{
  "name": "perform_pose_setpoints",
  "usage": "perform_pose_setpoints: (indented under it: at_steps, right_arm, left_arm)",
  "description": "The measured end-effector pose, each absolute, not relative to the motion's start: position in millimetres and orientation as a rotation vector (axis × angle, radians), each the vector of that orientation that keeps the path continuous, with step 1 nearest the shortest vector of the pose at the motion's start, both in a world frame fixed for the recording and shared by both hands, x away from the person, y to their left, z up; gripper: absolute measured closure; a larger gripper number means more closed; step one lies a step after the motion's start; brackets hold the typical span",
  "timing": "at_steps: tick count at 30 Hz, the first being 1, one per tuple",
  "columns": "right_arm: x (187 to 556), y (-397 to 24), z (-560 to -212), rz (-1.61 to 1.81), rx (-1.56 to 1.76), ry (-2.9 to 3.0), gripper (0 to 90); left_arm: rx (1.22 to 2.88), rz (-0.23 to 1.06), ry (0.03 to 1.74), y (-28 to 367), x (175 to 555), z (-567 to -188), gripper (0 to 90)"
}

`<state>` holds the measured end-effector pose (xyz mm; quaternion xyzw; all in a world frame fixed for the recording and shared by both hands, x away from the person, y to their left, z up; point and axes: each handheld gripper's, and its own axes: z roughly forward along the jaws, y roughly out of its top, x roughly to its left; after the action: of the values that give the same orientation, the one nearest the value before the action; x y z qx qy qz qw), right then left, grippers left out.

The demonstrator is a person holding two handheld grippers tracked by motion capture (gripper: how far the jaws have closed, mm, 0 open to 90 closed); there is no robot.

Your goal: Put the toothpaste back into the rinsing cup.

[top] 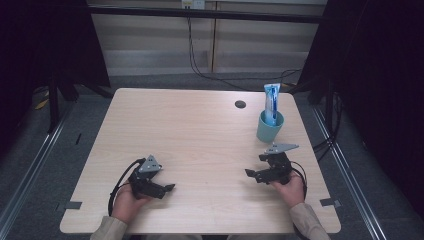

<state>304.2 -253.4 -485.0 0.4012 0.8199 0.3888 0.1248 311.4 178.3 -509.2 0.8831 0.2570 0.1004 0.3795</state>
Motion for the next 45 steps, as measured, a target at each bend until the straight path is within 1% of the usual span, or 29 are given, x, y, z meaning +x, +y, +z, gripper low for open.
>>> perform_pose_setpoints:
  at_steps: [22, 33, 45]
  right_arm:
    - [295, -254, -507, 1.072, 1.162, 2.419, 15.0]
    - [291, -252, -511, 1.019, 1.102, 2.411, 13.8]
    - [291, -254, -512, 1.048, 1.084, 2.411, 13.6]
  left_arm:
    - [2.253, 0.255, 0.66, 178, 311, -509, 12.8]
    - [2.257, 0.259, 0.657, 178, 311, -509, 12.9]
    - [2.256, 0.261, 0.661, 178, 311, -509, 12.8]
